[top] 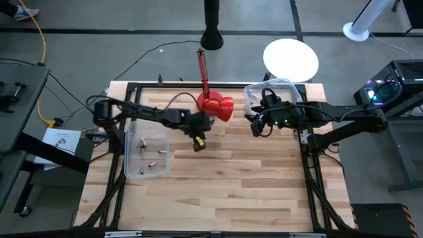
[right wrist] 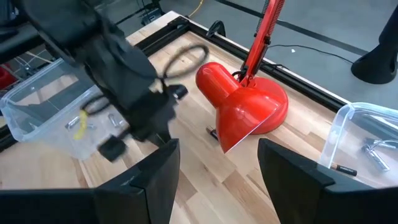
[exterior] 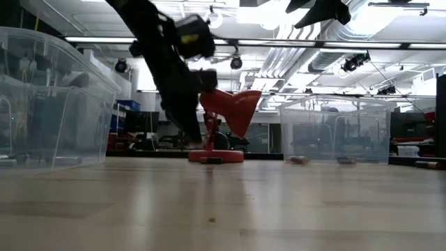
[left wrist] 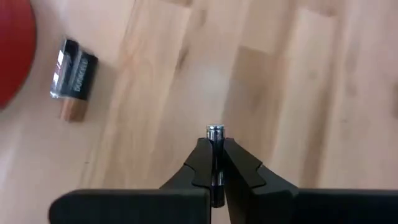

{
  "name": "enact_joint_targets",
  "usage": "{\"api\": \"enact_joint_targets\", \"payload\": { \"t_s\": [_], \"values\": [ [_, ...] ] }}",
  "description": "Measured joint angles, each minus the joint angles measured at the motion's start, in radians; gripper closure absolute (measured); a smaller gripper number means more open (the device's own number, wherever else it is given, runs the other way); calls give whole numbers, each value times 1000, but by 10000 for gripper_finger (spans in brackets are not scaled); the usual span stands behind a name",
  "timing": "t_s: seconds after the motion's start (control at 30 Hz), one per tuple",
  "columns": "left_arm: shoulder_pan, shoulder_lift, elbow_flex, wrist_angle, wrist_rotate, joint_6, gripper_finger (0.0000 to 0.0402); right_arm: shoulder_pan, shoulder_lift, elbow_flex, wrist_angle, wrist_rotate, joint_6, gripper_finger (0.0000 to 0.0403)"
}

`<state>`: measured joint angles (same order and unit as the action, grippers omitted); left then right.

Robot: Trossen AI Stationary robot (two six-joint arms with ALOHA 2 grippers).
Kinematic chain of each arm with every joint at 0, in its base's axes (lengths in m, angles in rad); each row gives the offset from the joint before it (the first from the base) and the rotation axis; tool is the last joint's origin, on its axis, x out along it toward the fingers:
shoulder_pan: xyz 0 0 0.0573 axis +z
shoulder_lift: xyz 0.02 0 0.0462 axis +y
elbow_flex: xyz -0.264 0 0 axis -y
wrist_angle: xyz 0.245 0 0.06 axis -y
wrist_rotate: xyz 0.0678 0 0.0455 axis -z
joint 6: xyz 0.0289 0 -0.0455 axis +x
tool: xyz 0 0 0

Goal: Sort batteries
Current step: Put the silver battery into the bottom transparent bin, then adjust the bottom transparent bin

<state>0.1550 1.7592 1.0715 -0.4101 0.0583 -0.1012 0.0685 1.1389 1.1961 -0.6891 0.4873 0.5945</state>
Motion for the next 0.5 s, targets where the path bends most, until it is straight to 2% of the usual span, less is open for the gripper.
{"api": "enact_joint_targets", "payload": {
  "t_s": [0.13, 0.23, 0.37, 0.5],
  "values": [
    [-34, -104, -2, -92, 33, 41, 397, 0, 0, 0, 5, 0, -2, 192],
    [-62, -215, 0, -92, 35, 50, 397, 0, 0, 0, 14, 0, -10, 192],
    [-86, -352, 0, -107, -11, 14, 398, 0, 0, 0, 19, 0, -12, 192],
    [-119, -414, -15, -195, -41, -22, 399, 0, 2, 0, 20, -29, -2, 192]
  ]
}}
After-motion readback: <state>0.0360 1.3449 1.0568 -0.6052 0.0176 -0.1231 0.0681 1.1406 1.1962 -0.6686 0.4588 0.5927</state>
